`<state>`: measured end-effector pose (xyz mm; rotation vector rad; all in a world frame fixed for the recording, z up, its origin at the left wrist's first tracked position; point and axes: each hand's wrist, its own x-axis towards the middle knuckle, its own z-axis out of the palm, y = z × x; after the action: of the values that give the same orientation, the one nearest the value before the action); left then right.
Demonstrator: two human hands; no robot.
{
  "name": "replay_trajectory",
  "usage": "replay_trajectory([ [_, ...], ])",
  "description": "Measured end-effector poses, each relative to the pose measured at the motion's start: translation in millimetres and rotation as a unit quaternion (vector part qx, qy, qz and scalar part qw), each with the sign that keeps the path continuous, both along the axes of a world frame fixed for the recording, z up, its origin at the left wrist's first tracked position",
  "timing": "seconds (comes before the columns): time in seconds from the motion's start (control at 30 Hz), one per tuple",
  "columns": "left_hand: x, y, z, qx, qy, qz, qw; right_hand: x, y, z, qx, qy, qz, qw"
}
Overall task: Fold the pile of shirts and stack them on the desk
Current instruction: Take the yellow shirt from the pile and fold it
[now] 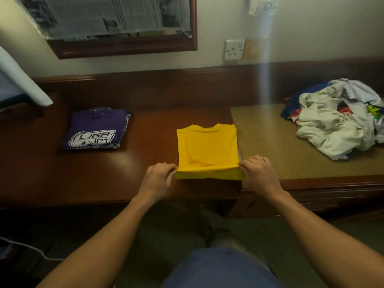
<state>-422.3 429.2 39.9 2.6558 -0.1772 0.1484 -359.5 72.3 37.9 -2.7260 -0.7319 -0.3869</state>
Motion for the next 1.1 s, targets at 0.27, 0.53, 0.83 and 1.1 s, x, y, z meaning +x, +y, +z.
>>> replay_trajectory([
  [0.27, 84.7, 14.5, 10.7, -0.007, -0.014, 0.009, 1.0, 78.6, 16.2, 7.5, 0.004, -0.011, -0.017, 1.0],
  [0.53, 185.2, 25.6, 3.4, -0.021, 0.032, 0.032, 0.999, 183.8, 36.0, -1.7, -0.015, 0.088, -0.054, 0.995],
  [0.83, 287.3, 41.1, -41.4, -0.039, 0.185, 0.039, 0.981, 287.0, 51.3, -43.1, -0.108, 0.243, -0.056, 0.962],
  [1.1, 317.7, 37.0, -97.6, 0.037, 0.223, 0.052, 0.973, 319.6, 62.8, -90.7, -0.163, 0.289, -0.03, 0.943],
])
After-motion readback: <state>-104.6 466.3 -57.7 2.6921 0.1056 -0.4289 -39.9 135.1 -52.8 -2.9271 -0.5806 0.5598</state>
